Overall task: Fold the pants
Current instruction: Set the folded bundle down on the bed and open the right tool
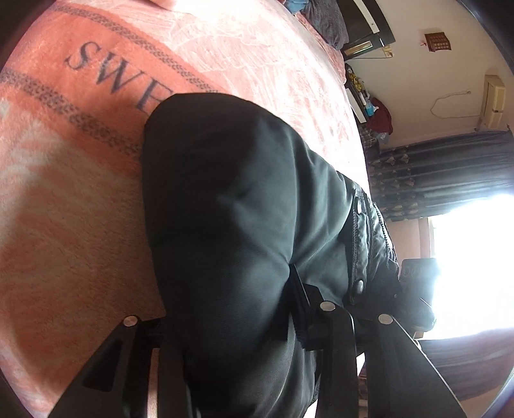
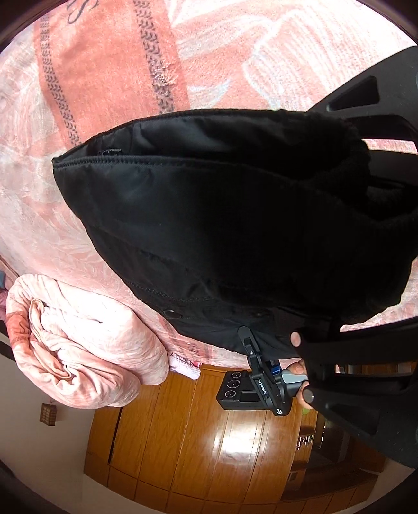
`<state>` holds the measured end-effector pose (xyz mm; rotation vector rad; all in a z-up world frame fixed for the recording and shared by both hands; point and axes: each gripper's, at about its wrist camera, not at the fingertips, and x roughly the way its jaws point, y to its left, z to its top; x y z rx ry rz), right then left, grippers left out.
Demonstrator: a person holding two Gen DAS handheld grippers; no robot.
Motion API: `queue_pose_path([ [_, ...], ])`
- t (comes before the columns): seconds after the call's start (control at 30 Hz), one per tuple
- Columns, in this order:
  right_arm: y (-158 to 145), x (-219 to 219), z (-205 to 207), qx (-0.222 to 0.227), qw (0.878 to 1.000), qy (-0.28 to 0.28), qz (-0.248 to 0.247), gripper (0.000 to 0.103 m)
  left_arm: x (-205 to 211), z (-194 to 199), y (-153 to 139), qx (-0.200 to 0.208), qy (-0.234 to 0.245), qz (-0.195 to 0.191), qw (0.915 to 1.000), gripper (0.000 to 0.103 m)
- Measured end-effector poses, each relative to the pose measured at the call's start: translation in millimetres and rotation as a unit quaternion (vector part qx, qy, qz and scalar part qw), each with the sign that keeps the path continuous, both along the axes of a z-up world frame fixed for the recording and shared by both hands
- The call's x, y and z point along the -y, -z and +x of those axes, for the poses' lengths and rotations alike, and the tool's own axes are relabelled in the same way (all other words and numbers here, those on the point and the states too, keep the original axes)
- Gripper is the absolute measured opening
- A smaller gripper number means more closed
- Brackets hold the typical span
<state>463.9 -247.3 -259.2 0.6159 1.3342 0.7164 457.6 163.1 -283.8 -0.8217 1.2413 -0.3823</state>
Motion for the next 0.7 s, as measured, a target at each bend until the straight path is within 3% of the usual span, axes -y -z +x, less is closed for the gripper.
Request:
queue_pose_path([
  [0.03,7,8,-3,-0.010,1.000,0.003,-0.004,0.053,-2,-6,6,-0.001,-0.001,-0.002,1.0000,0.044],
  [0.13,27,19,-7,-0.022,1.000,0.008,-0.018,0.076,-2,-11,18,0.005,-0.007,-0.009,0.9999,0.055],
  [0.27,17,41,-23,-0.008,0.999,0.037,-0.006,0.079,-27,-33,10,0.014,-0.035,0.021,0.9991,0.072],
  [0.37,-17,67,-25,0.057,0.992,0.104,-0.043,0.080,-53,-56,-14,0.042,-0.083,0.078,0.9926,0.078],
  [0.5,-72,64,-17,0.130,0.985,0.111,-0.002,0.080,-45,-88,-47,0.098,-0.069,0.131,0.9840,0.083],
  [0.6,-77,21,9,0.121,0.990,0.068,-0.005,0.077,-26,-103,-57,0.129,-0.066,0.143,0.9791,0.086],
  [0.7,-45,-14,40,0.068,0.995,0.062,-0.038,0.075,-9,-105,-46,0.116,-0.048,0.154,0.9800,0.088],
])
